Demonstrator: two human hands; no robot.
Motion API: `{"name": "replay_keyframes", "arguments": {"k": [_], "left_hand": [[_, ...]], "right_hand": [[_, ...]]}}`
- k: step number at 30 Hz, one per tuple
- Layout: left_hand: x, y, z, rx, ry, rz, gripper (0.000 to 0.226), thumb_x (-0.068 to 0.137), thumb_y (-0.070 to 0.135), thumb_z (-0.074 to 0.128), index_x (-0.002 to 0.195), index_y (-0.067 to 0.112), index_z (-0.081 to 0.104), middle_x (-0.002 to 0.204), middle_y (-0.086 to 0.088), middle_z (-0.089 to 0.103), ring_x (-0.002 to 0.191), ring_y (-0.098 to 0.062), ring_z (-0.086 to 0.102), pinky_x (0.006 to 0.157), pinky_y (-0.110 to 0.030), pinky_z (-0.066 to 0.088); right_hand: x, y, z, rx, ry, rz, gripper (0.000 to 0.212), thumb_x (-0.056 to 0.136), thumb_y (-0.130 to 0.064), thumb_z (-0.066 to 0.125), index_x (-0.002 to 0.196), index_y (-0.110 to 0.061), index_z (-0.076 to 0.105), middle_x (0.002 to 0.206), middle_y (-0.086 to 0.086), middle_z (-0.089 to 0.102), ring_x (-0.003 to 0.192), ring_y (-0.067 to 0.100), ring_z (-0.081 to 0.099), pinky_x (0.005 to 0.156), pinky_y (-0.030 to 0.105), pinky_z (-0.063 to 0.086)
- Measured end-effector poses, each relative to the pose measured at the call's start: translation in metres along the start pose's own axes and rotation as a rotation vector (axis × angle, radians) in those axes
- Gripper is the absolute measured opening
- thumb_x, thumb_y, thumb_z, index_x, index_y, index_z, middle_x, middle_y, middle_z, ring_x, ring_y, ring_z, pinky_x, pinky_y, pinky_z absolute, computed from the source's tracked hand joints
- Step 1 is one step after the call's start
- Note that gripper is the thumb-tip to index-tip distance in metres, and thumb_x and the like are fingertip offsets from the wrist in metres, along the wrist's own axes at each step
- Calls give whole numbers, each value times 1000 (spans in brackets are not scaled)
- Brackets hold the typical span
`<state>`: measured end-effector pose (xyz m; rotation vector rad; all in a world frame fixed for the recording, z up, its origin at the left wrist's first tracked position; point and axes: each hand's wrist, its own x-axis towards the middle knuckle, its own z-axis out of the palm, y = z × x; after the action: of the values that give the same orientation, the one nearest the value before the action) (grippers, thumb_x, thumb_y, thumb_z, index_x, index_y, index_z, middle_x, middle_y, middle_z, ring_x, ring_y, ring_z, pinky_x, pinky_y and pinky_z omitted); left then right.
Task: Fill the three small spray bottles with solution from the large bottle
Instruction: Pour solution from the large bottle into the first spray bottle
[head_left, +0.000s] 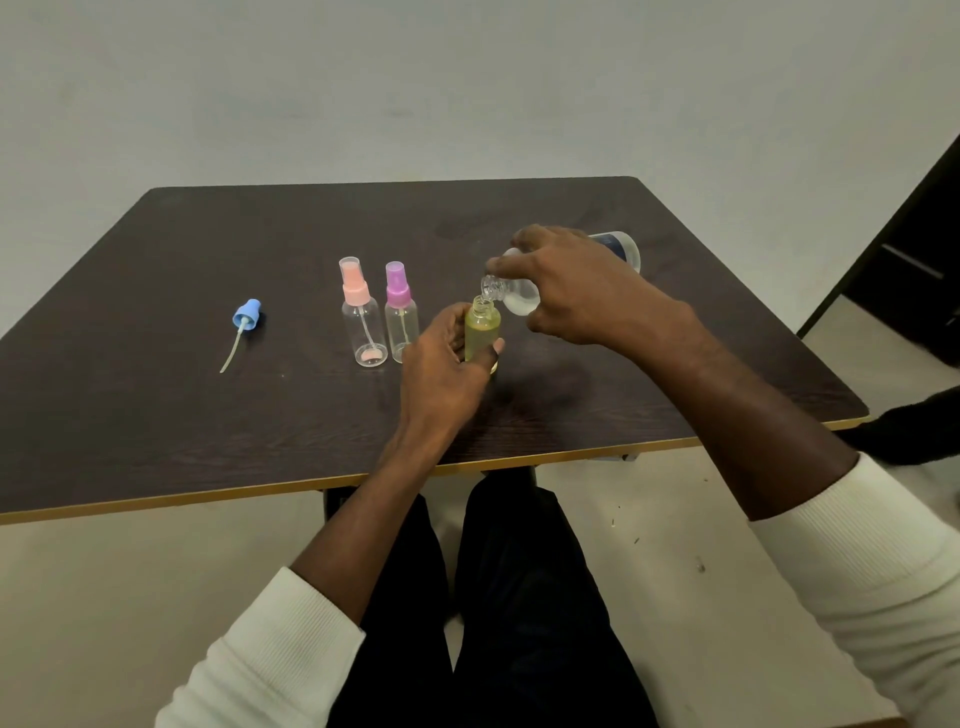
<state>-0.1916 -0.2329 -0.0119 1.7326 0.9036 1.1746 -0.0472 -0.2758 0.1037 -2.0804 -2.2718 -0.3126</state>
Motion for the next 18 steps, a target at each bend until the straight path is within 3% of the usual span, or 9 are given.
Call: {"name": "replay_keyframes", "arguments": {"k": [5,12,18], "left_hand": [[-1,1,-1,6,1,15,40,86,13,78,107,39,56,93,26,66,90,15,63,83,-10,51],[-1,1,-1,16,4,22,41,87,15,78,106,42,55,93,25,66,91,14,64,82,-11,51],[0,0,0,13,5,22,39,86,15,78,109,38,57,96,23,68,96,5,67,86,-19,55]], "right_hand": [[0,1,0,-3,1,3,64,83,-18,69,143,-28,46,140,8,47,127,27,46,100,39,38],[1,1,1,-1,5,-2,64,83,-17,69,142,-28,46,138,8,49,126,27,47,100,39,38],[1,1,0,-3,3,-1,63,85,-18,68,143,-28,45,139,8,48,126,27,46,100,39,38]]}}
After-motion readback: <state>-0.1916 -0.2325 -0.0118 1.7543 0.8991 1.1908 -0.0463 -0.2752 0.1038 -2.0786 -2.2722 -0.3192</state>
